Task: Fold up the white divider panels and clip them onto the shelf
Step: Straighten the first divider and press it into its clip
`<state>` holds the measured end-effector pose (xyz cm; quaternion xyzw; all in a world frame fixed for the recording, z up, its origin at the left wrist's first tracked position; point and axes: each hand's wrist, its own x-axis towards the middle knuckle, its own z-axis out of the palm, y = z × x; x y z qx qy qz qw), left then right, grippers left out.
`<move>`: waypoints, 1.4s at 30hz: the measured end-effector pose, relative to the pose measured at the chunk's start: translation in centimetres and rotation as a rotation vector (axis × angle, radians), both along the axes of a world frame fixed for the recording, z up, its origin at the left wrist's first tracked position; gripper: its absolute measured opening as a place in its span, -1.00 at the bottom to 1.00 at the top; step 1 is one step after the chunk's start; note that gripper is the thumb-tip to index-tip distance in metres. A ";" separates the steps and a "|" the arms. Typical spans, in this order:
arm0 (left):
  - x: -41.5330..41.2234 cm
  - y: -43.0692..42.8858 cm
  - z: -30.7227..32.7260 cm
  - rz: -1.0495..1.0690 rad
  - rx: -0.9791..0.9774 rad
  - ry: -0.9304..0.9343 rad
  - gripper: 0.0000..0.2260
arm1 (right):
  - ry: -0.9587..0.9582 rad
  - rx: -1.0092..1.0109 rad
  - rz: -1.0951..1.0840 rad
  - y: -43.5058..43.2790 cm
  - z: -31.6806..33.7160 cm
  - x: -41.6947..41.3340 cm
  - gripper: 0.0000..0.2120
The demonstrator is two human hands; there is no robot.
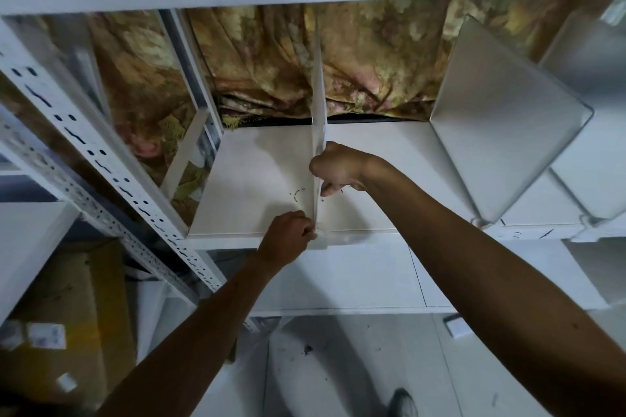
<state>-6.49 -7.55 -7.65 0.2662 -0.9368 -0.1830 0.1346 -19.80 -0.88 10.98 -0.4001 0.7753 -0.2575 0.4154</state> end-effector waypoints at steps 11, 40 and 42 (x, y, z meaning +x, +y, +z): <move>-0.3 0.5 -0.2 0.000 0.026 0.016 -0.81 | -0.043 -0.068 -0.076 -0.7 -1.9 -0.7 -0.61; 2.2 3.1 -1.1 0.016 -0.027 -0.039 -0.65 | -0.014 -0.091 -0.092 -1.4 -2.4 1.0 -0.61; 2.3 3.2 -1.2 0.014 -0.010 -0.055 -0.62 | -0.003 -0.093 -0.100 -1.4 -2.6 1.3 -0.62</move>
